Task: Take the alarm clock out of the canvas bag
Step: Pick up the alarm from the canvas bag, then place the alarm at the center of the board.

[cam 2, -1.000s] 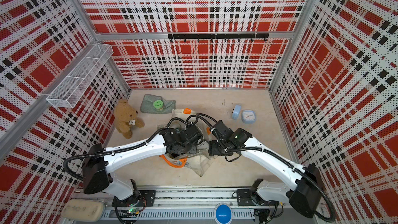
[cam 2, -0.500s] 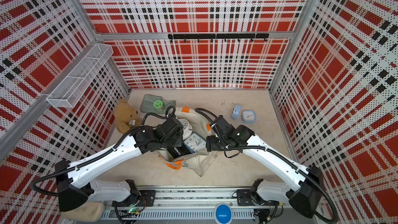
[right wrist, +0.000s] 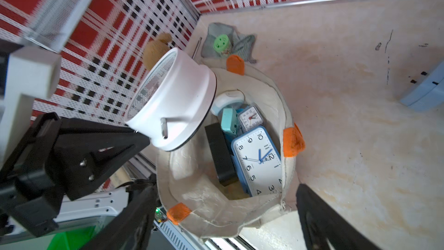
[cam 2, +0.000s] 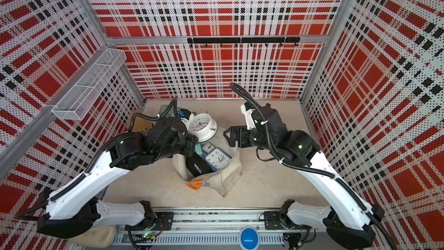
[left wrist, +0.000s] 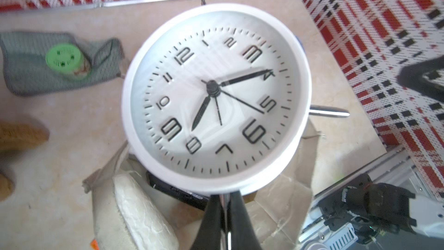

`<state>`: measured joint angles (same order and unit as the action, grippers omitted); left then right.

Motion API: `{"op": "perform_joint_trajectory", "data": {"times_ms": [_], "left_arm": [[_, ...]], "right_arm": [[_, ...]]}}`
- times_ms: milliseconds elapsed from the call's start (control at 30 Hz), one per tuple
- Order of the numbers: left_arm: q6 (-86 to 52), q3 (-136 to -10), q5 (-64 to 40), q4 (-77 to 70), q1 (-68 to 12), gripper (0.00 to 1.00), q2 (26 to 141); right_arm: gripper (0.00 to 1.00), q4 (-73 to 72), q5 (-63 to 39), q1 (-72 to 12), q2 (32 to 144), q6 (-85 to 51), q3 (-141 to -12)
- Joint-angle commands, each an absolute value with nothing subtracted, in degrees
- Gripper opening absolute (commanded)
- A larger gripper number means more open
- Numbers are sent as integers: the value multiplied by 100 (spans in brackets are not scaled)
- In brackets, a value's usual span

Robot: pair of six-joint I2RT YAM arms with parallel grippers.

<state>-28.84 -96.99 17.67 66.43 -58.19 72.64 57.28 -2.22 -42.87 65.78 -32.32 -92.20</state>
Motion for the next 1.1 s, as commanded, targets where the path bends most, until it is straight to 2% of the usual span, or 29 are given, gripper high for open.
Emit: {"op": "perform_joint_trajectory", "data": {"times_ms": [0,200,400,767,933,1067], "left_arm": [[-1985,-10535,2222,6732,-6160,0,7641],[-1443,-11495,2152,6463,-6487,0,8492],[-1271,-12017,1989,5841,-6504,0,9226],[-1457,-12177,1829,5331,-6600,0,9578],[-1503,-12121,1807,5285,-6627,0,9554],[-1555,-12085,1741,5216,-6627,0,9562]], "right_arm": [[97,5511,-821,-3847,6345,-3363,-9541],[100,5414,-1636,-3096,6061,-3920,-9720],[100,5262,-2044,-2874,5907,-4646,-9461],[100,5807,-1011,-2842,5598,-4702,-8987],[100,5237,-1134,-2677,5624,-4783,-8607],[100,4509,-1722,-2264,5772,-4877,-8424]]}}
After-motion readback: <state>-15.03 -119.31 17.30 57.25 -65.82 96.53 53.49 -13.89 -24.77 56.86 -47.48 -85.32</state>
